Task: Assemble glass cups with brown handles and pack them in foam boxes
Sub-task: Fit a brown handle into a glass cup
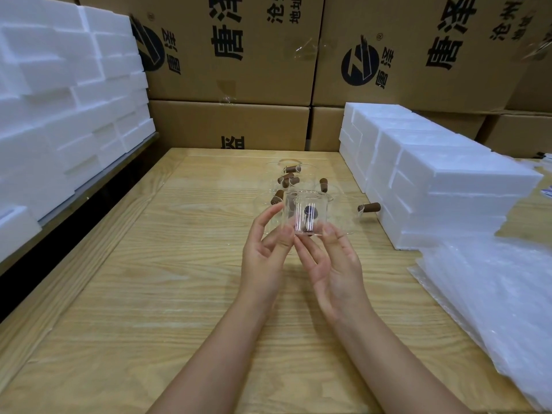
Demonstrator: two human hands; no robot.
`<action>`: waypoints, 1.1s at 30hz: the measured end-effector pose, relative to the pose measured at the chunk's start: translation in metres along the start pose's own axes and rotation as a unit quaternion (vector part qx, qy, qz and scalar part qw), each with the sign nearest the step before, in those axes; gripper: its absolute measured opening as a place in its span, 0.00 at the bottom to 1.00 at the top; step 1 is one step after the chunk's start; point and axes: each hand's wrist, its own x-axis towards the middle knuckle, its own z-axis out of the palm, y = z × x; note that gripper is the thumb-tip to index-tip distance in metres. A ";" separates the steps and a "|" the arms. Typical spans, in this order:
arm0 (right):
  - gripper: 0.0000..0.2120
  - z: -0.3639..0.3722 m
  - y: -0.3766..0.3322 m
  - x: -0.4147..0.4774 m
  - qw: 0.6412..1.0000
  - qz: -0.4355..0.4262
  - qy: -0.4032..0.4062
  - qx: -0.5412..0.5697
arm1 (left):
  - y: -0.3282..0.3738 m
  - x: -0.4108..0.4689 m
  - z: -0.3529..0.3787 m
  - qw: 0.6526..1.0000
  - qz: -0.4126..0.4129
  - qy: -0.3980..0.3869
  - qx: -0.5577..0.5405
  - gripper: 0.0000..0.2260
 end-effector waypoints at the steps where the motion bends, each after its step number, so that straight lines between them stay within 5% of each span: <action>1: 0.16 0.002 0.001 -0.001 1.000 -0.007 0.000 -0.012 | -0.001 0.000 0.000 1.000 0.005 0.001 0.003 0.16; 6: 0.22 0.004 0.003 -0.005 0.997 -0.035 0.014 -0.073 | -0.003 -0.001 -0.001 1.000 0.018 -0.013 0.014 0.17; 13: 0.17 0.005 -0.006 0.000 0.997 0.040 0.021 0.063 | -0.006 0.002 0.000 0.993 -0.070 0.053 -0.077 0.20; 16: 0.23 0.007 -0.005 -0.002 0.994 0.081 -0.005 0.072 | -0.006 0.002 0.000 0.992 -0.111 0.020 -0.063 0.24; 19: 0.24 0.006 -0.004 -0.002 0.993 0.094 0.002 0.074 | -0.007 -0.001 0.000 0.995 -0.097 -0.010 -0.036 0.17; 23: 0.21 0.003 -0.004 0.000 0.995 0.093 -0.009 0.041 | -0.006 0.000 0.000 0.997 -0.079 -0.002 -0.015 0.30; 33: 0.16 0.001 -0.005 -0.001 0.984 -0.099 0.020 -0.147 | -0.007 0.003 -0.002 0.999 -0.037 0.015 -0.013 0.18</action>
